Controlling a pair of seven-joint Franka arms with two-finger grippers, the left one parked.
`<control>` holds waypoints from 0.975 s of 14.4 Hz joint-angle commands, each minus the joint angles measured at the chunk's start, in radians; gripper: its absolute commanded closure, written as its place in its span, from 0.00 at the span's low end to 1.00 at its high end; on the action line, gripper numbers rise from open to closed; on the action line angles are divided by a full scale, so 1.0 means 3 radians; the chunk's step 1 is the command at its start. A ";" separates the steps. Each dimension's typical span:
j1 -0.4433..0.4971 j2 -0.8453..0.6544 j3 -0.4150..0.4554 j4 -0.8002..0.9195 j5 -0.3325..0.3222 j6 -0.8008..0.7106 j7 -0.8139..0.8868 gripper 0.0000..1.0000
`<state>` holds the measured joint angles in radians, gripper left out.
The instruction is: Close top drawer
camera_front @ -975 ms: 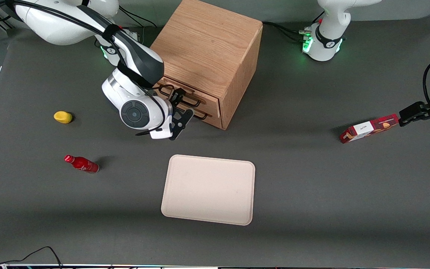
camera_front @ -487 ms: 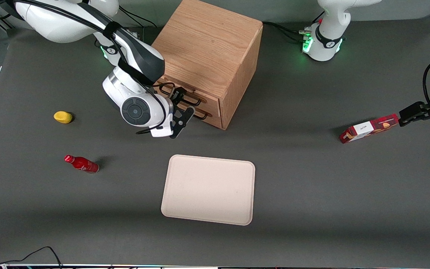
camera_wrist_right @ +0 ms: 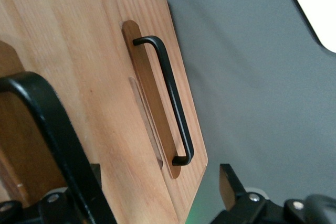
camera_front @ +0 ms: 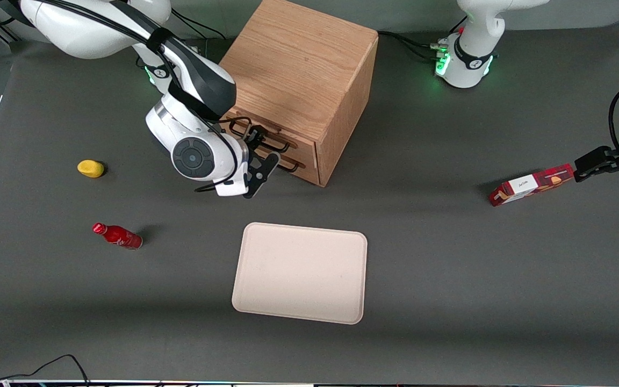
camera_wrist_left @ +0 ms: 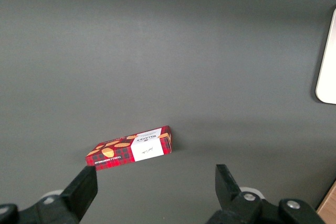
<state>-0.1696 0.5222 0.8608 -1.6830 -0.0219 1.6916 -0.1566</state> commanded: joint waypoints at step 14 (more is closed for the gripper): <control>-0.0013 -0.0252 -0.0133 0.0645 0.0119 -0.0576 0.0430 0.00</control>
<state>-0.1719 0.4918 0.8554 -1.5149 -0.0089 1.5471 -0.0652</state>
